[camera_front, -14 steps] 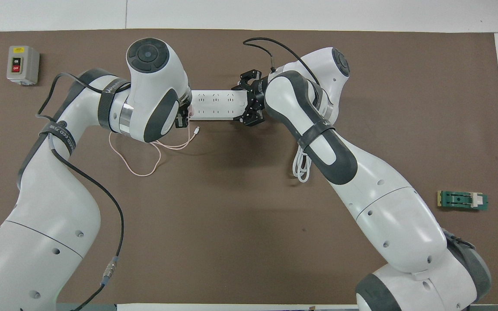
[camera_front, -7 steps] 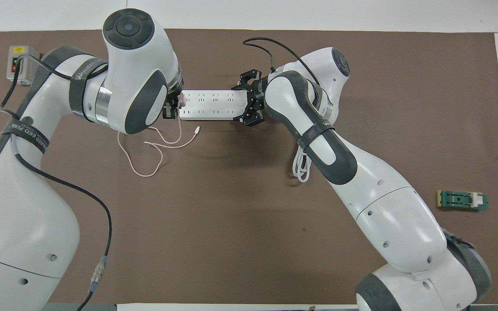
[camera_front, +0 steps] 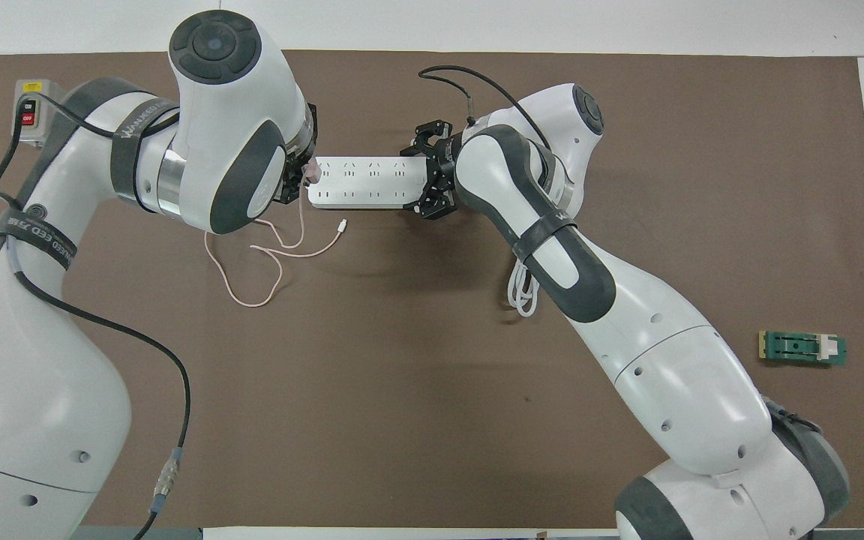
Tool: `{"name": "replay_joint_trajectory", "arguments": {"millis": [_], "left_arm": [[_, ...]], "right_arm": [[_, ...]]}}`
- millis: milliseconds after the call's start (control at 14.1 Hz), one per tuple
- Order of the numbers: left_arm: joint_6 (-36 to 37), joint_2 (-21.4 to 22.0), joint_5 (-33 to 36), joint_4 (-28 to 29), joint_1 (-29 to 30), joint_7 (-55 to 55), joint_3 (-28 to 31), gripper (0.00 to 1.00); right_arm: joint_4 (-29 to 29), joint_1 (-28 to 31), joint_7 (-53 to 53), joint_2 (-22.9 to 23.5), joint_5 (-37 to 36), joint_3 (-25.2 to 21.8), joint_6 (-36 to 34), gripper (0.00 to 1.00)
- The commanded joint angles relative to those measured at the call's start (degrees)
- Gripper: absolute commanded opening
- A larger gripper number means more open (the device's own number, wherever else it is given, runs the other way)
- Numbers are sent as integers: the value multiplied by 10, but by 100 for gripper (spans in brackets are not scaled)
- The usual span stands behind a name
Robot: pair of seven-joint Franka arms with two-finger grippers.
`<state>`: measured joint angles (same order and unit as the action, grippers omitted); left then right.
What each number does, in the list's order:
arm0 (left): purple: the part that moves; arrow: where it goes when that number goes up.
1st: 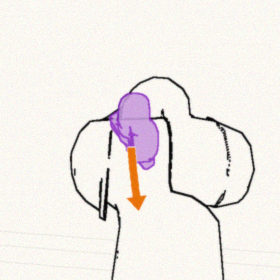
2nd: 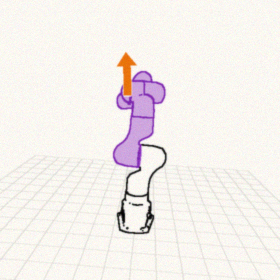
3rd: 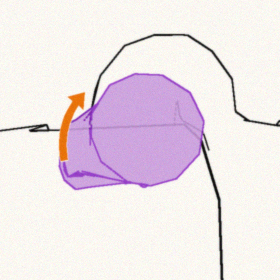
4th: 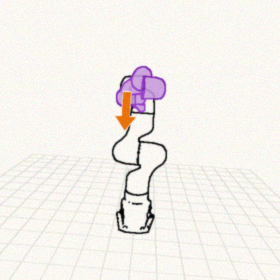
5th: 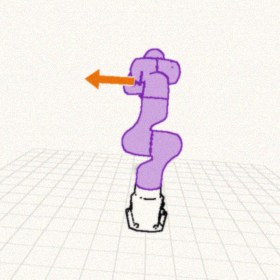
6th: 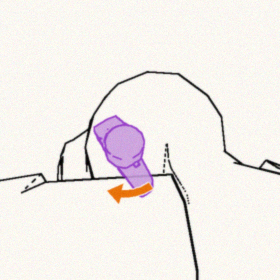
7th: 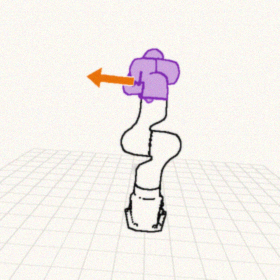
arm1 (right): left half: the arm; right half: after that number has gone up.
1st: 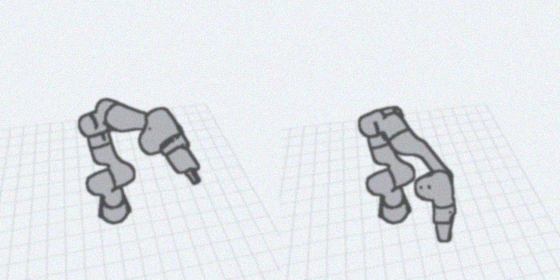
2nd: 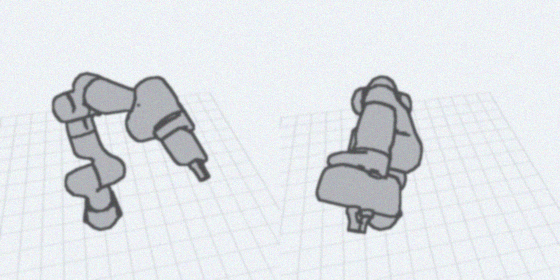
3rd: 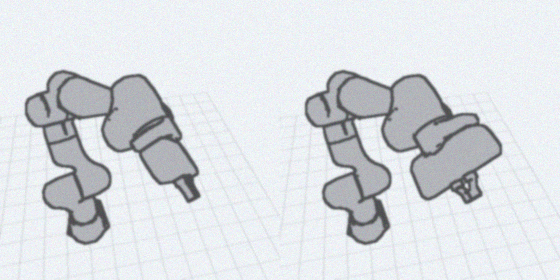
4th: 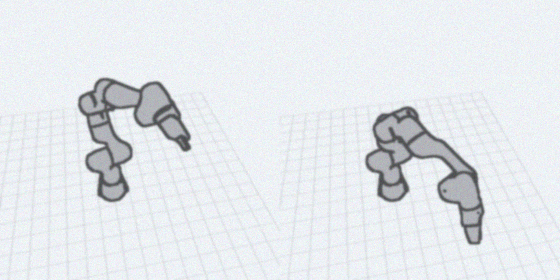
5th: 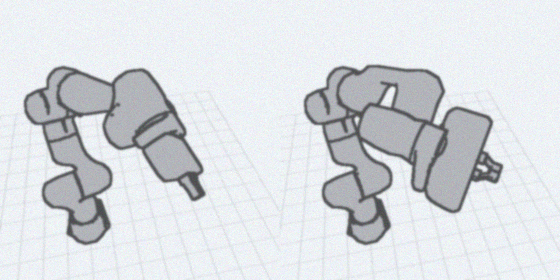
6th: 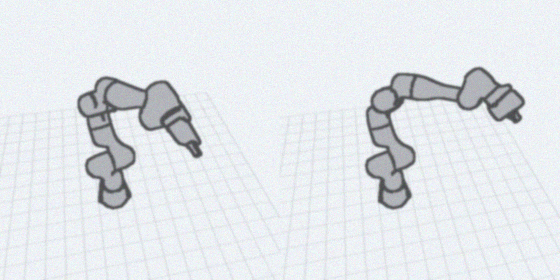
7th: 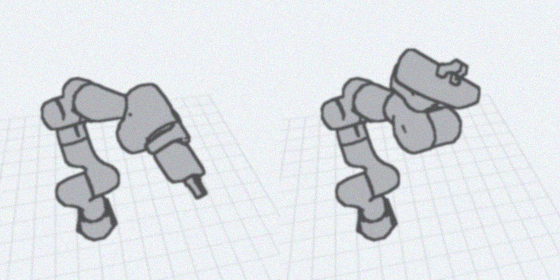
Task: Unplug charger and place it aside
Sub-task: 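Pull the charger out with the left gripper while the right gripper holds the strip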
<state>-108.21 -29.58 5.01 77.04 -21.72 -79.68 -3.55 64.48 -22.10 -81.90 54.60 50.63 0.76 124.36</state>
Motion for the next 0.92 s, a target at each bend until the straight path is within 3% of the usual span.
{"name": "replay_joint_trajectory", "arguments": {"millis": [0, 284, 426, 568, 852], "left_arm": [[3, 37, 15, 39, -1, 141, 7, 0], [-11, 119, 12, 144, 61, 389, 6, 0], [-72, 165, 9, 223, 90, 489, 5, 0], [-117, 208, 5, 299, 134, 563, 2, 0], [-120, 239, -27, 373, 235, 767, 2, 0]], "right_arm": [[29, 4, -9, -30, -8, -10, 4, 100], [63, 2, -9, -65, -10, -38, -8, 100], [92, 3, -6, -98, -13, -56, -21, 100], [100, 3, -3, -124, -30, -88, -67, 100], [101, 7, 52, -165, -74, -148, -176, 100]]}}
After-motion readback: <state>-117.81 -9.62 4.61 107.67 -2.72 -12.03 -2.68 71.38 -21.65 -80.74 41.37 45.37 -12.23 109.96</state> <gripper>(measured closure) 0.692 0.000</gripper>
